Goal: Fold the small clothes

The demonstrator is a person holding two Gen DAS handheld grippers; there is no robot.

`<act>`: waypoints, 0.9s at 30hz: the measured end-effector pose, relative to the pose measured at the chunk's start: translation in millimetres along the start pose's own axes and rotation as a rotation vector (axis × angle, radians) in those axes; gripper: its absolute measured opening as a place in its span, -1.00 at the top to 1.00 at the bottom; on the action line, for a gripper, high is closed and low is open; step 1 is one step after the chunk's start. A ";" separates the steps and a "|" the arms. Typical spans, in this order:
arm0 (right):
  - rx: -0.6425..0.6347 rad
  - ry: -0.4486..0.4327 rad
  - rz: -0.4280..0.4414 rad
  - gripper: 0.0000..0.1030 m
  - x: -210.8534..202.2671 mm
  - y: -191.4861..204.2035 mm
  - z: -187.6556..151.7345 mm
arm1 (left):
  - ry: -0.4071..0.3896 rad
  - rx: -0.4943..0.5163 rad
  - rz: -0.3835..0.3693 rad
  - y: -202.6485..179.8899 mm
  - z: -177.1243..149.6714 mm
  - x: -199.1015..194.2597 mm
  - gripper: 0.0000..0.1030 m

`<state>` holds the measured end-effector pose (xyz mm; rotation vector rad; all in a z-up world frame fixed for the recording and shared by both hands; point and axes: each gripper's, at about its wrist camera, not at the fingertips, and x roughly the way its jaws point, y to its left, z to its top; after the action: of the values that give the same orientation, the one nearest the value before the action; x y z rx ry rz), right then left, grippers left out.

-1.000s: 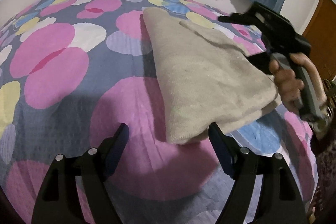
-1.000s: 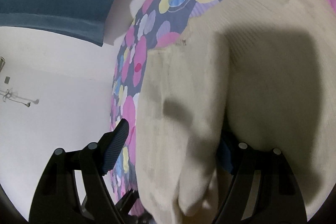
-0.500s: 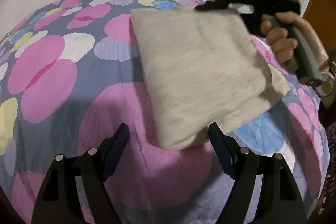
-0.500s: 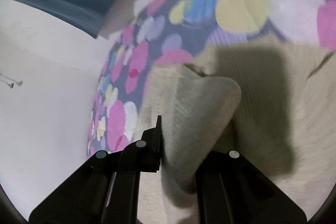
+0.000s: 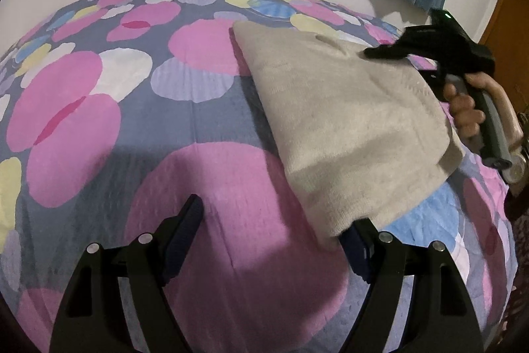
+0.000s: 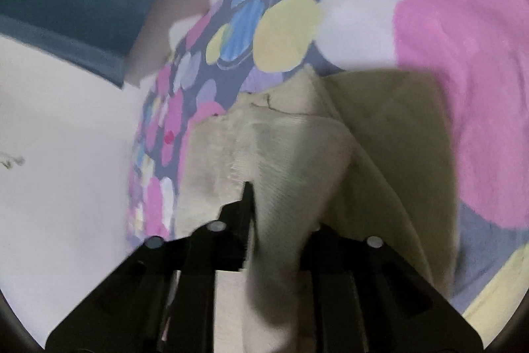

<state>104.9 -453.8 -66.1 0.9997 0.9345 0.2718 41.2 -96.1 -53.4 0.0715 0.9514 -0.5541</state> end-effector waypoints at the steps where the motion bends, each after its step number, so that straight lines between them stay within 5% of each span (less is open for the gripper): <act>1: 0.006 -0.021 0.025 0.13 -12.4 -2.1 -4.4 | -0.001 -0.002 -0.002 0.3 0.3 0.0 -0.50; 6: 0.045 -0.087 0.106 -0.04 -74.1 -11.8 -49.4 | -0.003 -0.005 -0.007 0.6 -0.1 -0.1 -0.50; 12: 0.109 -0.053 0.159 -0.10 -96.6 -19.6 -117.5 | -0.006 -0.009 -0.012 1.2 -0.1 0.2 -0.51; 16: 0.161 0.028 0.236 -0.10 -75.8 -16.8 -147.8 | -0.006 -0.010 -0.013 0.8 -0.2 0.2 -0.51; 21: 0.154 0.108 0.218 -0.11 -19.8 4.0 -162.9 | -0.011 -0.021 -0.022 2.1 -0.3 -0.1 -0.51; 27: 0.115 0.091 0.212 -0.11 14.5 32.1 -168.5 | -0.017 -0.043 -0.043 5.4 -0.8 -1.1 -0.51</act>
<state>-10.3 -327.1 -82.6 1.2030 0.9352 0.4487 42.7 -90.8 -53.9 0.0078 0.9498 -0.5733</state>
